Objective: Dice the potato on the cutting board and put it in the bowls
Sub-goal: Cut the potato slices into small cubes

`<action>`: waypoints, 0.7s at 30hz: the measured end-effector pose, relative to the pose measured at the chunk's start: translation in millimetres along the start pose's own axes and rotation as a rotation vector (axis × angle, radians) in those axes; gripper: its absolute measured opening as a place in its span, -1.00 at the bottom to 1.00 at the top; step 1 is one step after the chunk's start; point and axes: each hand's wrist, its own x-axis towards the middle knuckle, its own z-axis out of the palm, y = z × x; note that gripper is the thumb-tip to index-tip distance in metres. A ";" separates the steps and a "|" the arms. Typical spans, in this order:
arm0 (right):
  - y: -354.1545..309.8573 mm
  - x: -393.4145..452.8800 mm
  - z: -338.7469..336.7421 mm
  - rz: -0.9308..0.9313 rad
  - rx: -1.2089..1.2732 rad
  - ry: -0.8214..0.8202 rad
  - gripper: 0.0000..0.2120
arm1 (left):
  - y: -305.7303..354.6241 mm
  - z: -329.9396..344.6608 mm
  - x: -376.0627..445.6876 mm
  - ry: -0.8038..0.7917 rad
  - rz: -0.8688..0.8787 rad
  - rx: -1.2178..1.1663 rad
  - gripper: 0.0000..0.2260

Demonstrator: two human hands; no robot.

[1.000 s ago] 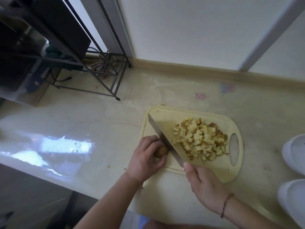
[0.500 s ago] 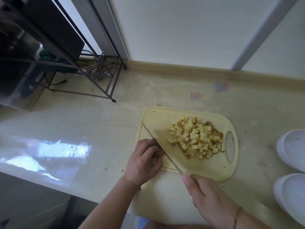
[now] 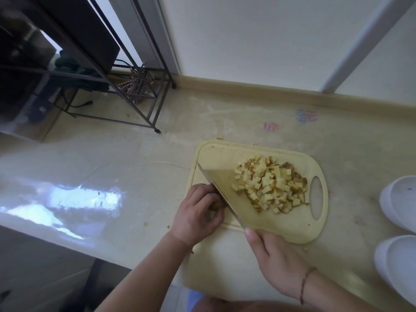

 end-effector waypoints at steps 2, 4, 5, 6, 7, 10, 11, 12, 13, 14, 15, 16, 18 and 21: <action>-8.1 9.7 -1.1 -0.024 0.007 0.012 -0.52 | 0.6 -0.5 -0.1 -0.004 -0.003 -0.001 -0.88; -6.2 12.3 -4.8 -0.030 0.010 0.027 -0.51 | 0.6 -1.3 -0.5 -0.011 -0.005 0.002 -0.87; -3.7 10.6 -8.1 -0.024 0.024 0.035 -0.49 | 0.7 -1.7 -0.8 -0.016 -0.005 0.005 -0.87; -0.3 8.2 -10.7 -0.013 0.040 0.047 -0.47 | 1.1 -1.9 -1.3 -0.018 -0.005 0.009 -0.87; 2.4 6.1 -12.8 -0.001 0.053 0.058 -0.44 | 1.8 -2.3 -1.3 -0.017 -0.005 0.011 -0.87; 5.5 -0.2 -15.1 0.009 0.075 0.061 -0.43 | 1.3 -3.3 -1.9 -0.007 0.014 -0.003 -0.88; 4.6 -2.2 -14.4 0.009 0.089 0.049 -0.43 | 1.0 -3.7 -2.8 -0.003 0.026 -0.011 -0.88; 3.2 -4.4 -13.2 0.007 0.096 0.038 -0.43 | 1.0 -4.1 -3.5 0.002 0.032 -0.017 -0.89; 1.3 -6.9 -12.6 0.000 0.096 0.033 -0.44 | 0.8 -4.3 -4.0 0.007 0.033 -0.022 -0.90; -0.9 -9.9 -12.7 -0.008 0.101 0.029 -0.44 | 0.6 -4.3 -3.9 0.009 0.033 -0.025 -0.90; -2.0 -12.6 -12.4 -0.013 0.109 0.026 -0.44 | 0.2 -4.1 -3.6 0.009 0.034 -0.025 -0.90; -2.7 -15.1 -11.8 -0.015 0.118 0.020 -0.44 | -0.2 -3.6 -3.1 0.009 0.037 -0.024 -0.89; -3.2 -18.7 -9.6 -0.018 0.138 0.003 -0.42 | -1.3 -2.5 -2.9 0.012 0.046 -0.021 -0.89; -2.1 -19.8 -7.0 -0.012 0.148 -0.002 -0.41 | -1.9 -2.6 -3.8 0.020 0.044 -0.024 -0.91</action>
